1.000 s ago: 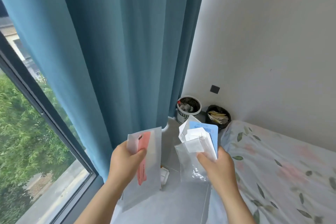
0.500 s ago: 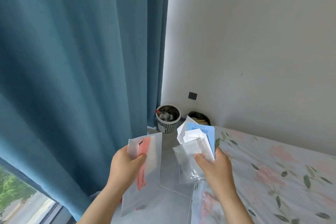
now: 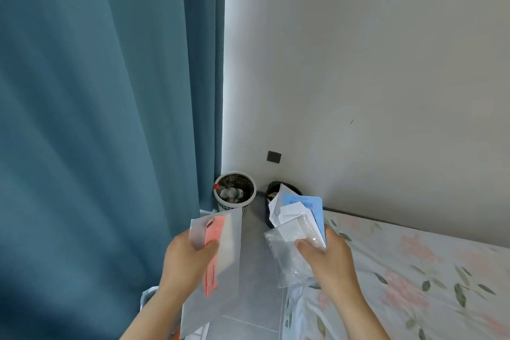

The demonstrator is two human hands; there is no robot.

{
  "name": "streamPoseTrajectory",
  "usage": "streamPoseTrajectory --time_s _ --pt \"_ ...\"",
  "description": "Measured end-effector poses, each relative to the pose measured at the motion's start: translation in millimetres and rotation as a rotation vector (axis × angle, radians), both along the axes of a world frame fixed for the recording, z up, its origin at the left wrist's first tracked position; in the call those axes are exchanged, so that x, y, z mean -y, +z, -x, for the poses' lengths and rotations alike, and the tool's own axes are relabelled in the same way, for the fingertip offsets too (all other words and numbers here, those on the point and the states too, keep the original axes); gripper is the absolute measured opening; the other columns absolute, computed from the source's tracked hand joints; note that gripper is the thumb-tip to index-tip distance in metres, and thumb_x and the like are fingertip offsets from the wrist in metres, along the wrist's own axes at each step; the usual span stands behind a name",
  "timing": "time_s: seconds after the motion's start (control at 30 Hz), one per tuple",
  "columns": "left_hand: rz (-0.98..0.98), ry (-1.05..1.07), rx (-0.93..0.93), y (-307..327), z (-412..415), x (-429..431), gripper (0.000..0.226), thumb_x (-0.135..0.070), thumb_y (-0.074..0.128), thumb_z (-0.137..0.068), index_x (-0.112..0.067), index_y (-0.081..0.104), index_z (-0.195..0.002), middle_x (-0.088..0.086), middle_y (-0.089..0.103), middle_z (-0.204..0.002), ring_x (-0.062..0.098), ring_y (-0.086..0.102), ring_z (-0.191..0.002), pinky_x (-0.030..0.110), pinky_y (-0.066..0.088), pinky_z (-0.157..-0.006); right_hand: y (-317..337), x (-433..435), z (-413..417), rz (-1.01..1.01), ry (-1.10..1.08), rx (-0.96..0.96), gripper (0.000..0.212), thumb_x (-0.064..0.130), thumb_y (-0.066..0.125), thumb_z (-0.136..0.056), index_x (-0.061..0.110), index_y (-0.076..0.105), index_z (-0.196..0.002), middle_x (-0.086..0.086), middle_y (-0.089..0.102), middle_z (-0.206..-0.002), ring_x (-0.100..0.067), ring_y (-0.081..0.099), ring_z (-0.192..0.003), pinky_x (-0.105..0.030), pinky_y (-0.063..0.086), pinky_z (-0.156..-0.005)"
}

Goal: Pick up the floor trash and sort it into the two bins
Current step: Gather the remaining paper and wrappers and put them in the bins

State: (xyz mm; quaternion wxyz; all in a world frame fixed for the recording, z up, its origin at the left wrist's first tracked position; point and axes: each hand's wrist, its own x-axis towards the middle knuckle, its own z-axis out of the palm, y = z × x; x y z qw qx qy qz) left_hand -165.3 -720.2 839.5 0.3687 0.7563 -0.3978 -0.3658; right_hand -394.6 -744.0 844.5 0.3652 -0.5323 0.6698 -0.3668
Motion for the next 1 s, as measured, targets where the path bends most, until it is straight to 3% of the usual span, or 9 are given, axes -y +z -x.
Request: streamPoseTrajectory --time_s 0.23,0.4,0.53,0.73,0.87,1.0 --pt "-0.044 -0.043 -0.002 -2.0 -10.8 74.8 0.013 -0.016 0.057 -0.087 -0.015 0.063 -0.075 0.005 0.065 -0.075 0.018 0.057 -0.068 0.028 0.043 -0.06 -6.6 67.5 -11.0 -0.003 0.007 0.03 0.009 0.005 0.065 -0.081 0.014 0.062 -0.081 0.005 0.06 -0.066 0.002 0.051 -0.05 -0.007 0.039 -0.048" --pt "-0.057 -0.049 -0.011 -10.9 -15.3 129.3 0.013 -0.022 0.057 -0.083 -0.014 0.068 -0.081 0.009 0.07 -0.08 0.026 0.064 -0.078 0.029 0.044 -0.06 -17.3 124.2 -5.7 -0.033 -0.051 -0.004 0.01 0.012 0.065 -0.081 0.016 0.057 -0.078 0.006 0.053 -0.062 -0.005 0.047 -0.047 -0.011 0.037 -0.043" --pt "-0.039 -0.033 0.003 -19.5 -10.9 184.6 0.011 -0.012 0.059 -0.085 -0.017 0.066 -0.08 0.009 0.069 -0.078 0.021 0.063 -0.07 0.026 0.042 -0.055 -22.7 179.2 0.3 -0.03 -0.033 -0.022 0.012 0.013 0.065 -0.081 0.02 0.057 -0.075 0.002 0.058 -0.064 -0.012 0.05 -0.053 -0.021 0.04 -0.049" --pt "-0.047 0.007 0.032 -23.9 7.2 273.6 0.012 -0.01 0.06 -0.083 -0.018 0.065 -0.075 0.008 0.068 -0.073 0.024 0.064 -0.069 0.027 0.041 -0.054 -20.7 278.7 23.2 -0.015 0.011 -0.003 0.01 0.012 0.064 -0.08 0.014 0.056 -0.075 0.001 0.056 -0.064 -0.013 0.048 -0.054 -0.022 0.04 -0.05" --pt "-0.06 0.074 0.036 -27.2 16.1 323.9 0.006 -0.012 0.062 -0.082 -0.015 0.066 -0.079 0.008 0.069 -0.075 0.027 0.066 -0.071 0.039 0.052 -0.063 -22.3 343.4 38.6 -0.046 0.047 0.0 0.01 0.012 0.064 -0.08 0.006 0.056 -0.077 -0.004 0.056 -0.065 -0.016 0.048 -0.056 -0.027 0.04 -0.052" --pt "-0.101 0.122 0.047 -36.3 25.9 356.7 0.004 -0.012 0.062 -0.081 -0.015 0.064 -0.079 0.01 0.067 -0.074 0.026 0.063 -0.068 0.03 0.044 -0.057 -31.1 392.3 42.4 -0.083 0.082 -0.014 0.009 0.013 0.063 -0.081 0.008 0.057 -0.08 -0.003 0.057 -0.068 -0.015 0.05 -0.057 -0.025 0.041 -0.052"
